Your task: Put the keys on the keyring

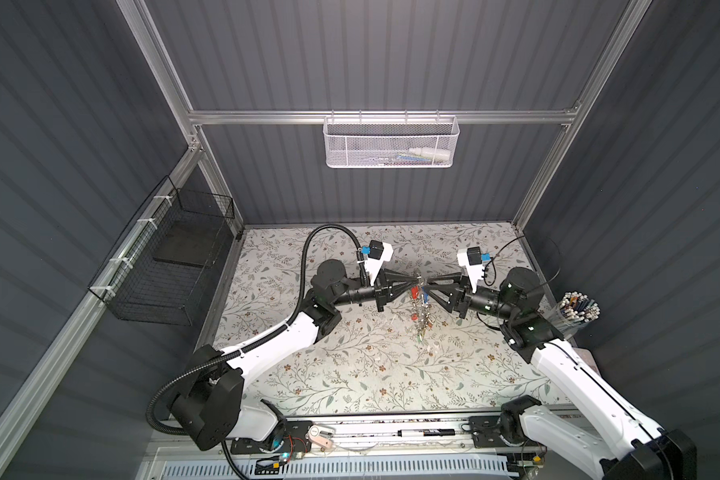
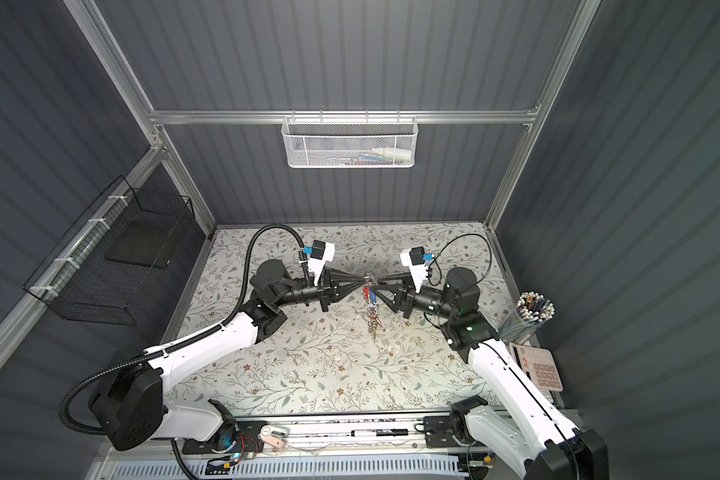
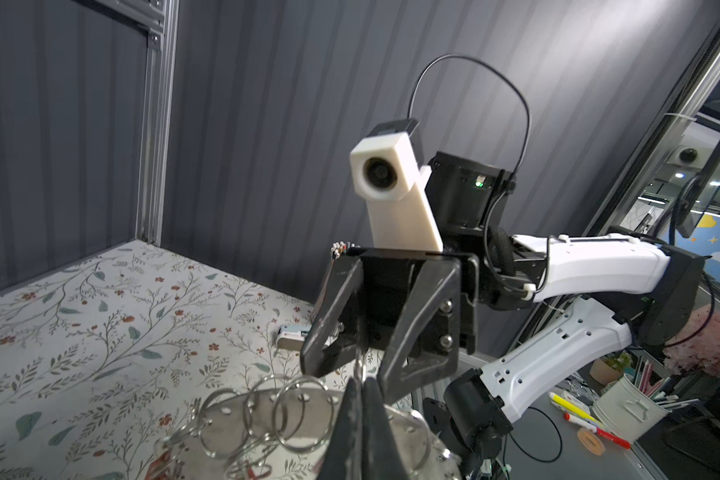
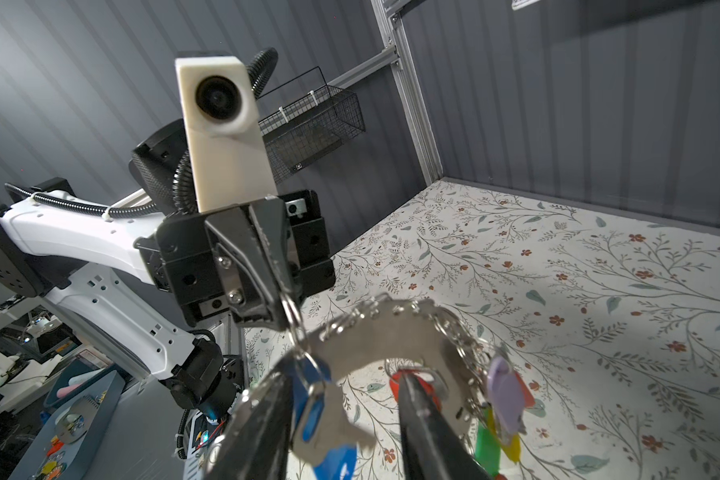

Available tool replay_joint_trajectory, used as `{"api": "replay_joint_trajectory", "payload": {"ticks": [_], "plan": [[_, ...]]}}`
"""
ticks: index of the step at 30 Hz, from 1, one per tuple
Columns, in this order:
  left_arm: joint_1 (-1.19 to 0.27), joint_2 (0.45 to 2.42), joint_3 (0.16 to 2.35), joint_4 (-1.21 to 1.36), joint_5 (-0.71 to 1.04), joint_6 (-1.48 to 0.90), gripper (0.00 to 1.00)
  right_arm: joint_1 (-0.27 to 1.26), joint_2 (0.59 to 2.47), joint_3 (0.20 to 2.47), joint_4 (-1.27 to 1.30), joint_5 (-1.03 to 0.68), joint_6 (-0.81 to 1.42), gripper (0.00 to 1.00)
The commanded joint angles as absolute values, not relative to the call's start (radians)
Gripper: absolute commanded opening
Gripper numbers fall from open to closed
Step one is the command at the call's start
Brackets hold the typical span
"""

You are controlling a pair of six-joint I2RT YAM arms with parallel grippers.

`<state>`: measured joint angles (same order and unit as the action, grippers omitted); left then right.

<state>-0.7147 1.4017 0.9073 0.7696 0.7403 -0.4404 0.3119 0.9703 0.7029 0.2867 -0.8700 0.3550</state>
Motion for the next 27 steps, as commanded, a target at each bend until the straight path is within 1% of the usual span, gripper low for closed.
{"api": "replay_joint_trajectory", "payload": {"ticks": [1, 4, 6, 9, 15, 19, 22, 23, 27], "plan": [[-0.720, 1.395, 0.906, 0.953, 0.747, -0.506, 0.00, 0.301, 0.985, 0.699, 0.348, -0.903, 0.375, 0.42], [-0.721, 1.399, 0.902, 0.957, 0.747, -0.507, 0.00, 0.296, 0.994, 0.700, 0.383, -0.933, 0.391, 0.39], [-0.721, 1.400, 0.904, 0.949, 0.745, -0.500, 0.00, 0.295, 0.996, 0.696, 0.410, -0.955, 0.403, 0.38], [-0.721, 1.399, 0.906, 0.930, 0.738, -0.486, 0.00, 0.296, 0.999, 0.688, 0.443, -0.980, 0.420, 0.42], [-0.721, 1.413, 0.911, 0.920, 0.734, -0.483, 0.00, 0.296, 1.002, 0.669, 0.511, -1.019, 0.458, 0.46], [-0.722, 1.422, 0.922, 0.919, 0.751, -0.492, 0.00, 0.297, 1.013, 0.675, 0.512, -1.023, 0.459, 0.45], [-0.722, 1.424, 0.927, 0.911, 0.756, -0.494, 0.00, 0.297, 1.022, 0.675, 0.530, -1.030, 0.468, 0.42], [-0.724, 1.425, 0.924, 0.913, 0.756, -0.492, 0.00, 0.298, 1.026, 0.677, 0.538, -1.034, 0.473, 0.40], [-0.725, 1.424, 0.922, 0.916, 0.749, -0.494, 0.00, 0.298, 1.040, 0.677, 0.544, -1.044, 0.478, 0.25]]}}
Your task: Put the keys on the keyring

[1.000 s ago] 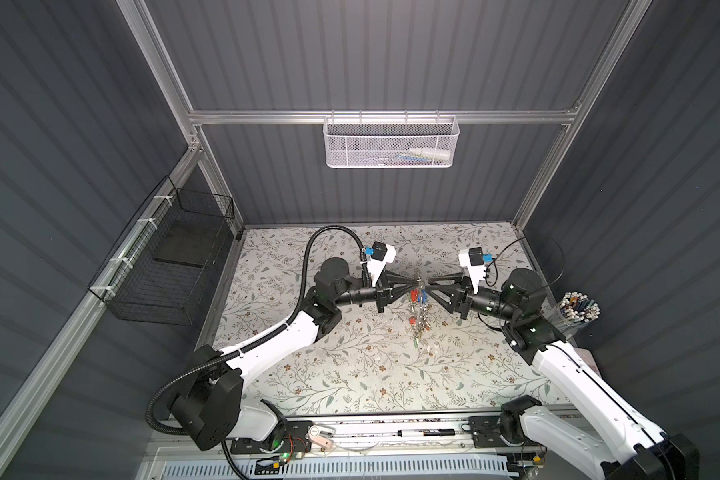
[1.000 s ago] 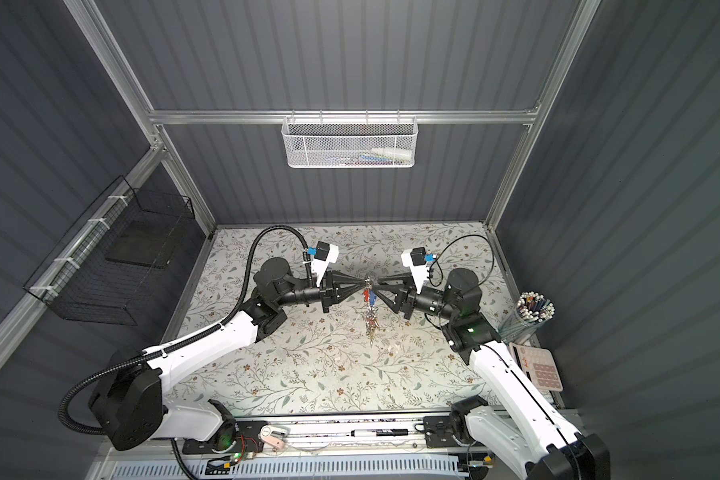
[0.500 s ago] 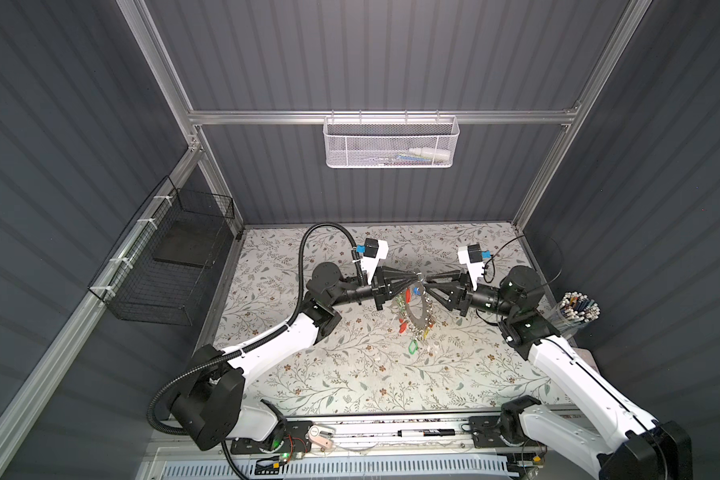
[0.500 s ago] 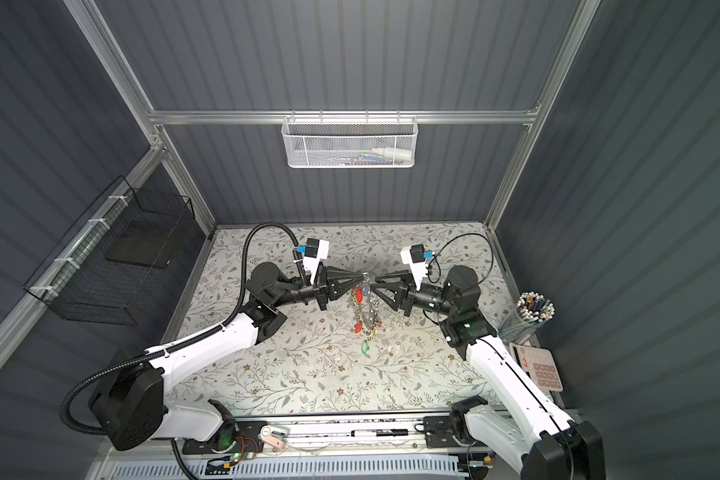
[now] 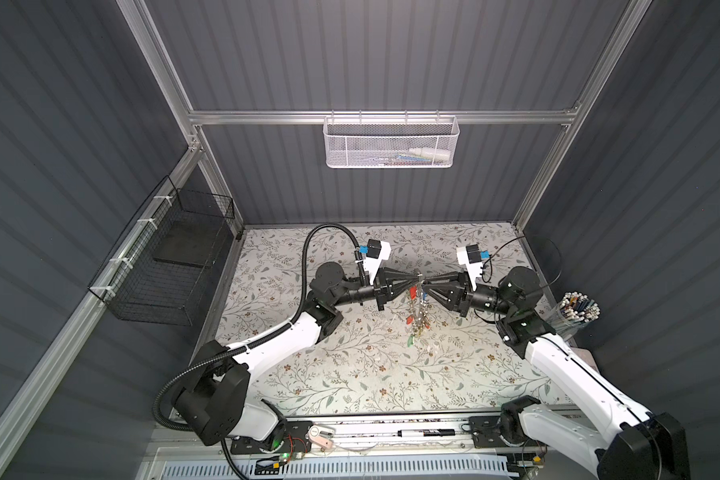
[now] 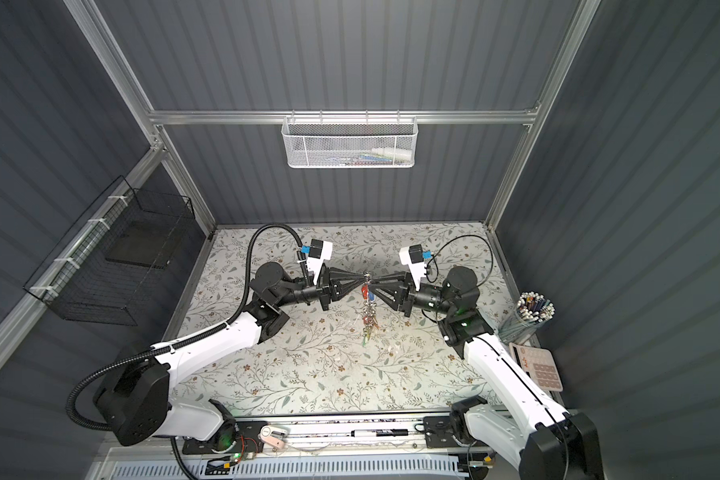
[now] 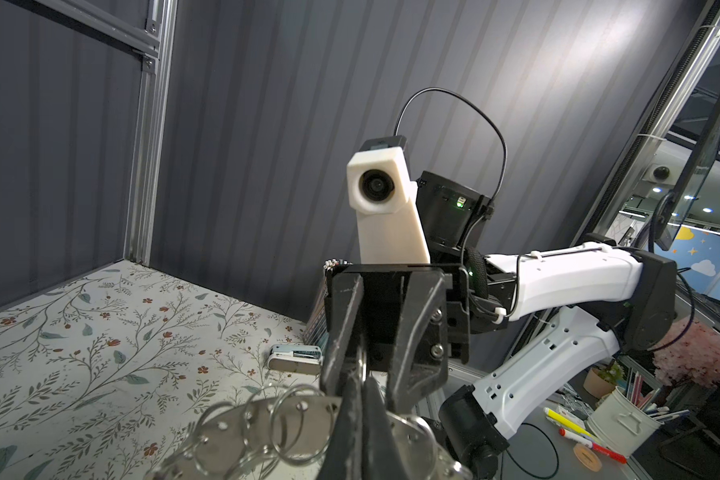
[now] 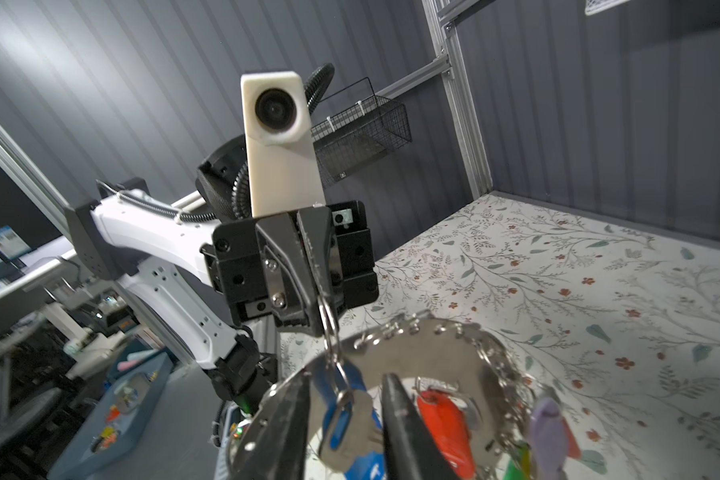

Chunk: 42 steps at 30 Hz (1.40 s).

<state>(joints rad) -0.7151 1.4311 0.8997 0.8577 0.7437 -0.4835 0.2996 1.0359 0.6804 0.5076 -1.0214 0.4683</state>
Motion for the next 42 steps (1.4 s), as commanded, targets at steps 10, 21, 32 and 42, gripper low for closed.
{"api": "replay_joint_trajectory", "payload": {"ticks": [10, 21, 32, 42], "plan": [[-0.731, 1.452, 0.933, 0.997, 0.756, -0.551, 0.00, 0.298, 1.044, 0.667, 0.539, -1.049, 0.479, 0.07], [-0.753, 1.510, 0.951, 1.071, 0.785, -0.584, 0.00, 0.302, 1.075, 0.681, 0.549, -1.058, 0.487, 0.10], [-0.753, 1.507, 0.931, 1.077, 0.764, -0.573, 0.00, 0.302, 1.080, 0.686, 0.531, -1.040, 0.476, 0.11], [-0.746, 1.497, 0.936, 1.040, 0.727, -0.545, 0.00, 0.298, 1.042, 0.678, 0.479, -0.991, 0.457, 0.13]]}}
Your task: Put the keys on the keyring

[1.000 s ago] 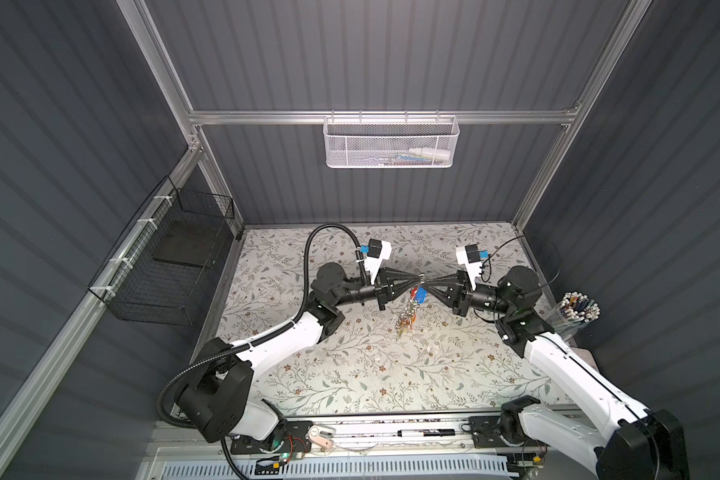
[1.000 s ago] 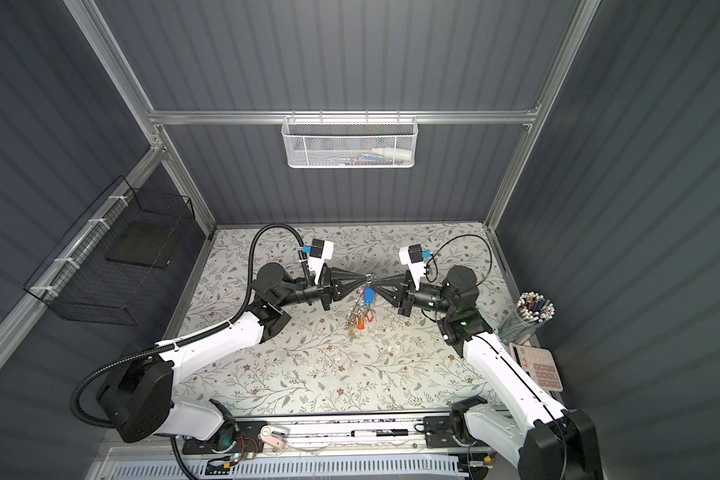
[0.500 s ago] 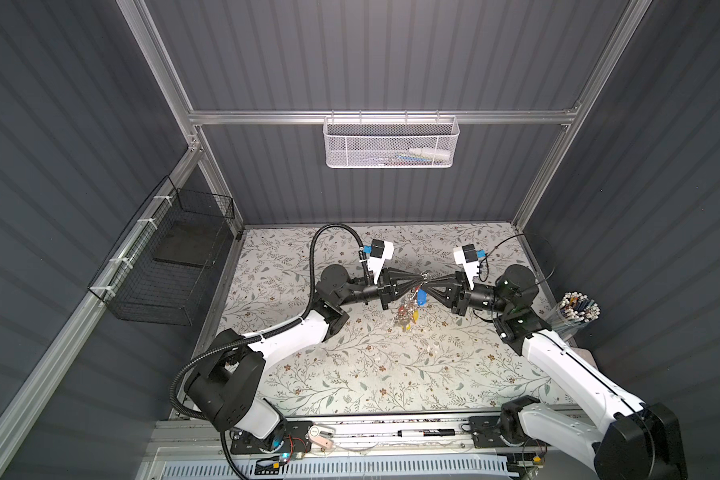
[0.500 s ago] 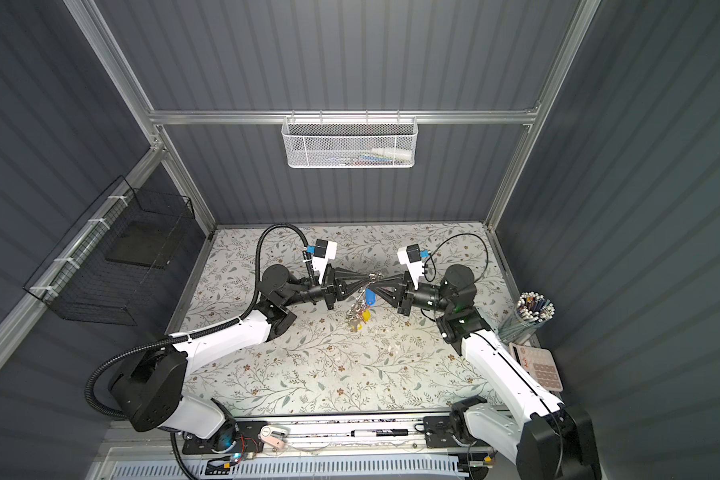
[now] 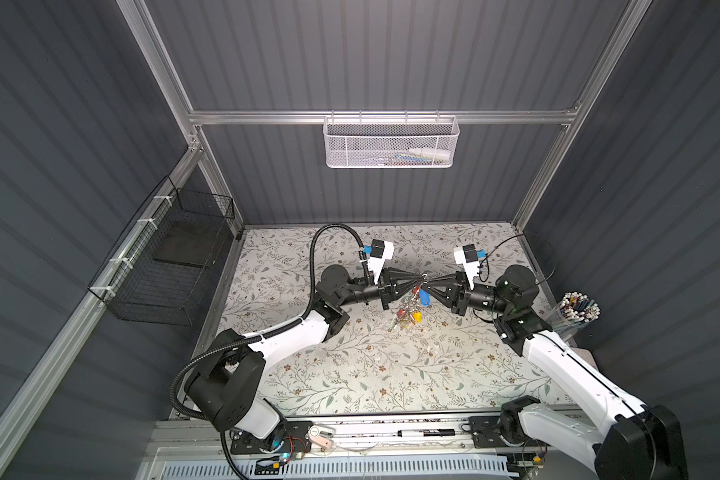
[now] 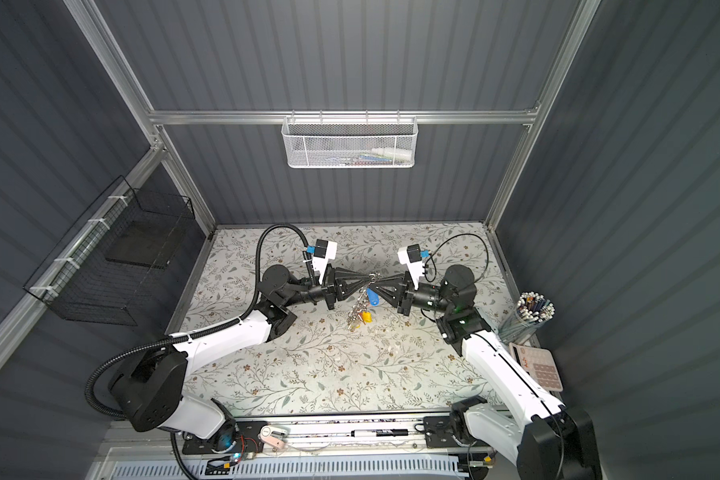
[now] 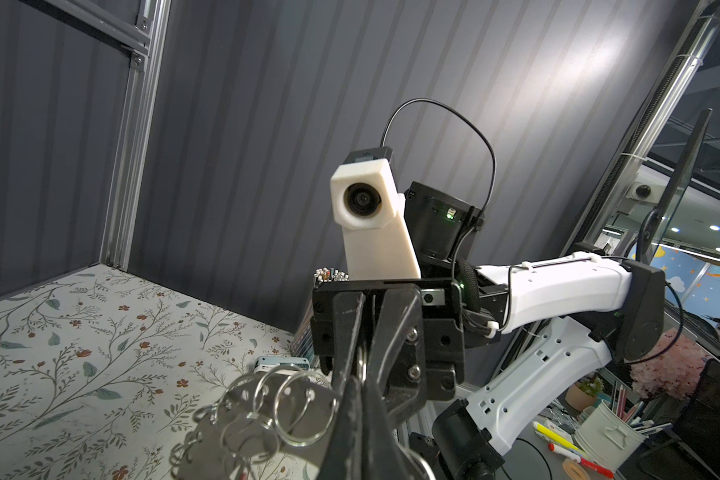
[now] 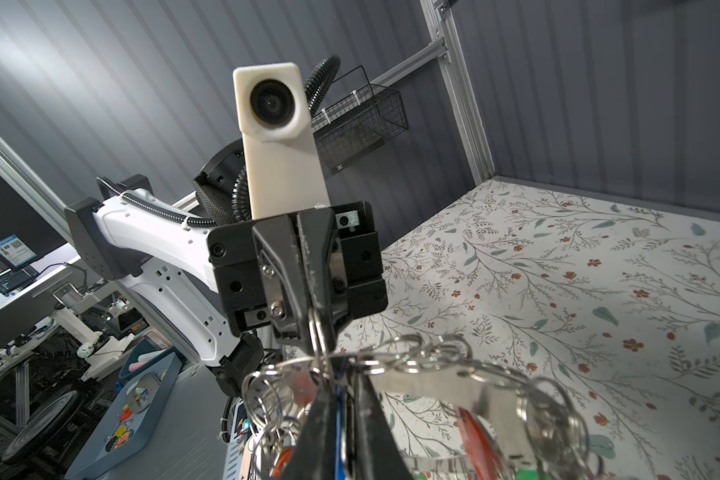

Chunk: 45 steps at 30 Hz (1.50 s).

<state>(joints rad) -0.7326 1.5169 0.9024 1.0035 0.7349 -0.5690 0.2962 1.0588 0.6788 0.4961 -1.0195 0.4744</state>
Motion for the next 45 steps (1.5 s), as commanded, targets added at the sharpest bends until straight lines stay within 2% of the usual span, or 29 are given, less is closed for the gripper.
{"api": "replay_joint_trajectory", "payload": {"ticks": [1, 4, 10, 15, 18, 23, 35, 42, 45], "plan": [[-0.747, 1.495, 0.934, 1.040, 0.723, -0.545, 0.00, 0.296, 1.035, 0.676, 0.476, -0.984, 0.459, 0.13], [-0.744, 1.491, 0.930, 1.042, 0.716, -0.551, 0.00, 0.285, 1.002, 0.666, 0.465, -0.951, 0.469, 0.18], [-0.745, 1.473, 0.907, 1.046, 0.689, -0.542, 0.00, 0.238, 0.913, 0.648, 0.445, -0.903, 0.482, 0.21], [-0.745, 1.473, 0.904, 1.054, 0.694, -0.544, 0.00, 0.207, 0.880, 0.654, 0.435, -0.913, 0.503, 0.28], [-0.745, 1.477, 0.905, 1.063, 0.705, -0.552, 0.00, 0.209, 0.884, 0.658, 0.475, -0.942, 0.533, 0.34], [-0.745, 1.489, 0.906, 1.087, 0.719, -0.566, 0.00, 0.227, 0.932, 0.689, 0.481, -0.969, 0.538, 0.35], [-0.745, 1.499, 0.906, 1.088, 0.730, -0.565, 0.00, 0.291, 0.990, 0.726, 0.487, -0.971, 0.516, 0.27], [-0.745, 1.501, 0.908, 1.083, 0.734, -0.562, 0.00, 0.296, 1.006, 0.727, 0.492, -0.971, 0.517, 0.11], [-0.745, 1.499, 0.910, 1.050, 0.737, -0.540, 0.00, 0.298, 1.011, 0.727, 0.490, -0.972, 0.520, 0.01]]}}
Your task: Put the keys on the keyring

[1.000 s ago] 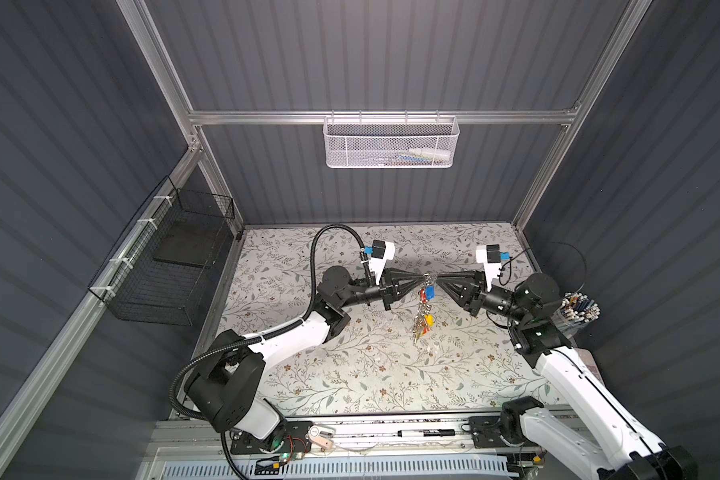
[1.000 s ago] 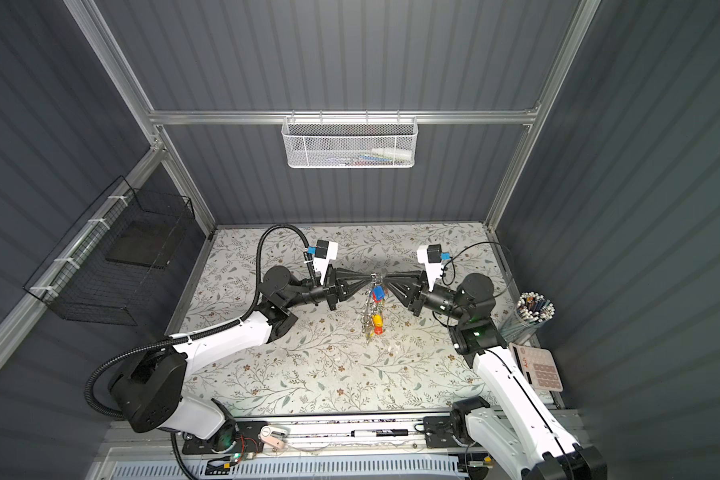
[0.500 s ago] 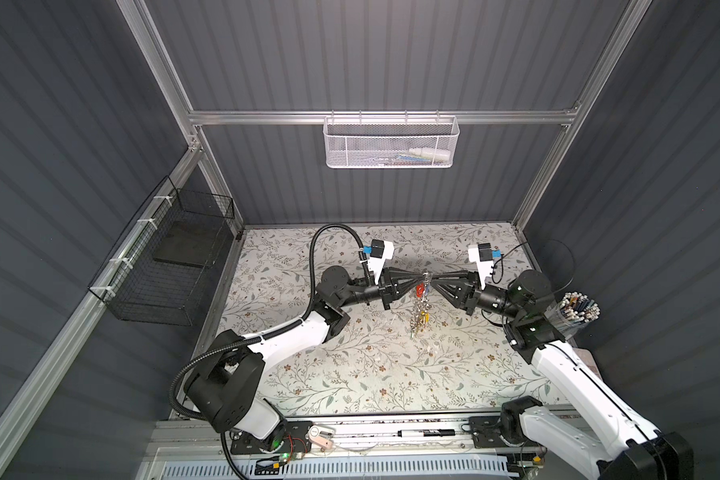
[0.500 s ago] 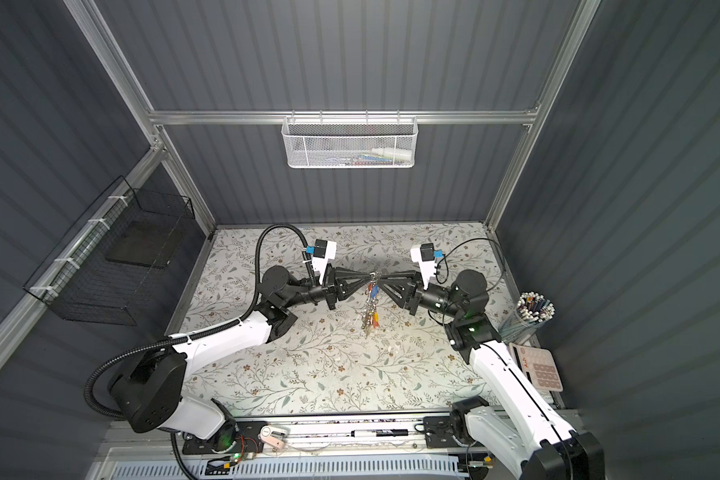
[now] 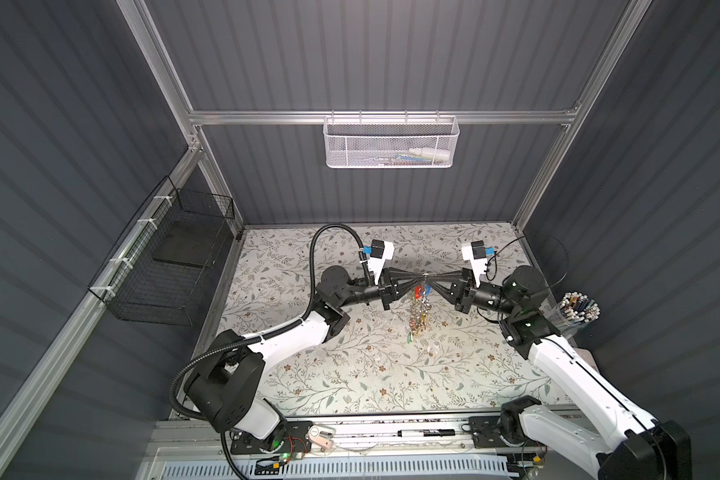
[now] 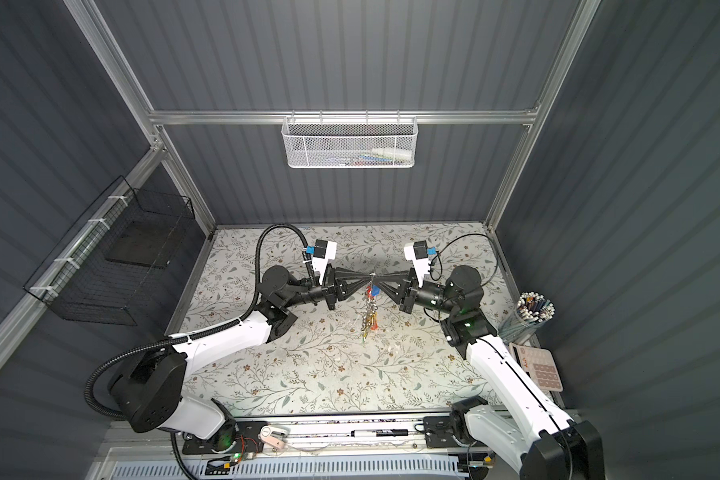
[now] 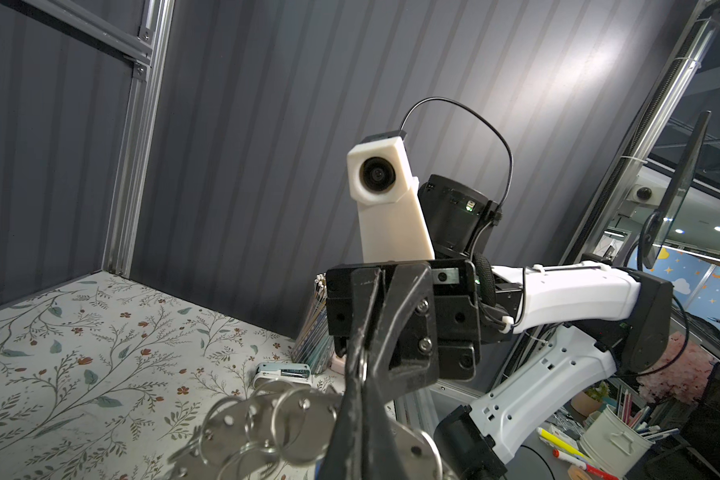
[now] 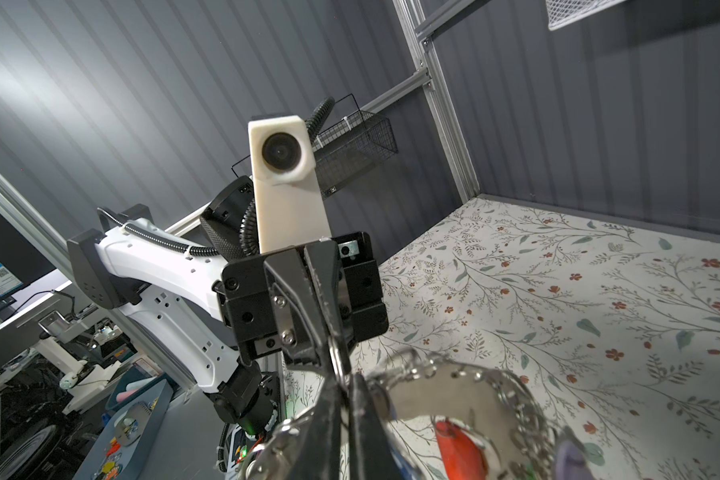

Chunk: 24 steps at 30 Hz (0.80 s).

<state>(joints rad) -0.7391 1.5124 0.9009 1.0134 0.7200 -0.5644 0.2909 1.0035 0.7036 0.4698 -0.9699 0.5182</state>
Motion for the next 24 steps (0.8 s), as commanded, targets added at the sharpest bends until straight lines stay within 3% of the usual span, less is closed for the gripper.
{"api": "replay_joint_trajectory", "payload": {"ticks": [1, 7, 12, 18, 24], "plan": [[-0.745, 1.496, 0.912, 1.030, 0.739, -0.526, 0.00, 0.298, 1.012, 0.727, 0.492, -0.974, 0.520, 0.00], [-0.733, 1.464, 0.920, 0.880, 0.749, -0.442, 0.00, 0.299, 1.017, 0.729, 0.486, -0.984, 0.509, 0.00], [-0.658, 1.408, 0.961, 0.636, 0.835, -0.372, 0.30, 0.298, 1.022, 0.755, 0.395, -0.981, 0.426, 0.00], [-0.606, 1.318, 1.135, -0.136, 0.894, 0.130, 0.54, 0.302, 1.024, 0.766, 0.322, -0.987, 0.341, 0.00], [-0.607, 1.422, 1.380, -0.530, 0.908, 0.330, 0.53, 0.323, 1.039, 0.796, 0.251, -0.995, 0.268, 0.00]]}}
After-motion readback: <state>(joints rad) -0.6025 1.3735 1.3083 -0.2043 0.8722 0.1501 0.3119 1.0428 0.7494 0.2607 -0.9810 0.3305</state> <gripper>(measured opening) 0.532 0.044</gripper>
